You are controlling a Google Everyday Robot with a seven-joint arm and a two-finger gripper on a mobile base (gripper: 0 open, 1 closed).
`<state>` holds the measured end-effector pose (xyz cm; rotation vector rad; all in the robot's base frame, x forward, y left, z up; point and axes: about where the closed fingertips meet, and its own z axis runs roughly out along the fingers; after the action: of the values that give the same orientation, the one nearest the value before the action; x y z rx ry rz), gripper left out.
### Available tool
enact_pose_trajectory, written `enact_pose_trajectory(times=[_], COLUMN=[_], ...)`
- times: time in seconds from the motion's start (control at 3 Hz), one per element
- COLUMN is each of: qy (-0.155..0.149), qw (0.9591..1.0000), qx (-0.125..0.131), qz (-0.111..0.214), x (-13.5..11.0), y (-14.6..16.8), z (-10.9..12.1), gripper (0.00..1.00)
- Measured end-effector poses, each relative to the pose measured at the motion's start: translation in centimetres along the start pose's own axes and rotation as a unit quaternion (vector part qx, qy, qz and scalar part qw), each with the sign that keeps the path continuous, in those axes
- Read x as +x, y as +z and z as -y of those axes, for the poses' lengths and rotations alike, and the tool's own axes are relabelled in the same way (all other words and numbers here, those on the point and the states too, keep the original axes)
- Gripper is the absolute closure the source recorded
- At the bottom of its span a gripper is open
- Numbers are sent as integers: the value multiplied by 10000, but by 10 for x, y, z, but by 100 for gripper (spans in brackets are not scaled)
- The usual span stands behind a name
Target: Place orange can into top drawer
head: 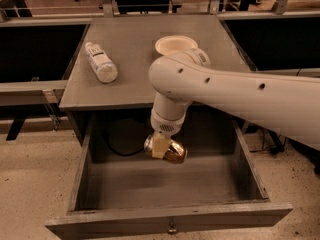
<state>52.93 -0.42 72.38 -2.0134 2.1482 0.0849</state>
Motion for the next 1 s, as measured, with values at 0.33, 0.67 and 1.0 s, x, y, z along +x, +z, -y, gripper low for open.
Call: enact_pose_trajectory(times=[0.33,0.67,1.0], qy=[176,630,868], qw=[9988,9939,9919], qx=[384,568,622], qz=[-235,-701,-688], x=[20,43,43], y=[28,53,52], z=[1,8,9], gripper=[100,81,51])
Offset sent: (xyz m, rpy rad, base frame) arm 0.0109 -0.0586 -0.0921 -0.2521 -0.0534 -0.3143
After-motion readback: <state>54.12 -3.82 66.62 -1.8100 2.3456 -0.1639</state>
